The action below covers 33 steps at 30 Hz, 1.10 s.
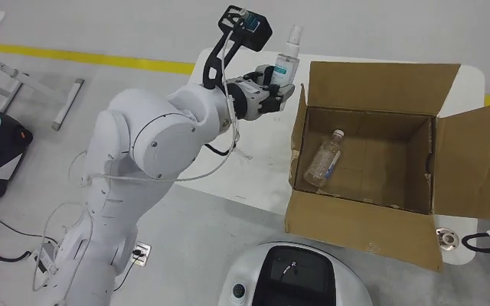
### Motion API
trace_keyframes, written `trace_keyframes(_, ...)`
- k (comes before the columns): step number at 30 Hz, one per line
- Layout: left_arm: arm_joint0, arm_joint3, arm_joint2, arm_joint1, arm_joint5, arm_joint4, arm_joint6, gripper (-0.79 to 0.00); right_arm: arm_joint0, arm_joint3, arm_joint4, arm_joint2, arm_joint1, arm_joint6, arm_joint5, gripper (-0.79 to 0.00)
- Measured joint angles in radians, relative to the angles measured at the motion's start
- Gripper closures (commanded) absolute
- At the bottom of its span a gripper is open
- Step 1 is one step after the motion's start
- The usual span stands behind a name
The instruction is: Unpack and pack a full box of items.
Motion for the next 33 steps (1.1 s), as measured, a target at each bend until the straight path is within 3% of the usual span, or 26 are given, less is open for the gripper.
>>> trace_keyframes(15, -0.021, 0.028, 0.022, -0.006, 0.006, -0.059, 0.011, 0.0, 0.0, 0.0, 0.0, 0.0, 0.0, 0.0, 0.0, 0.0)
trace_keyframes(21, 0.005, 0.014, 0.019, -0.006, -0.063, -0.059, 0.113, 0.0, 0.0, 0.0, 0.0, 0.0, 0.0, 0.0, 0.0, 0.0)
trace_keyframes(25, -0.042, 0.035, 0.069, -0.019, -0.091, -0.121, 0.164, 0.0, 0.0, 0.0, 0.0, 0.0, 0.0, 0.0, 0.0, 0.0)
trace_keyframes(33, -0.131, 0.131, 0.258, -0.068, -0.103, -0.288, 0.261, 0.0, 0.0, 0.0, 0.0, 0.0, 0.0, 0.0, 0.0, 0.0)
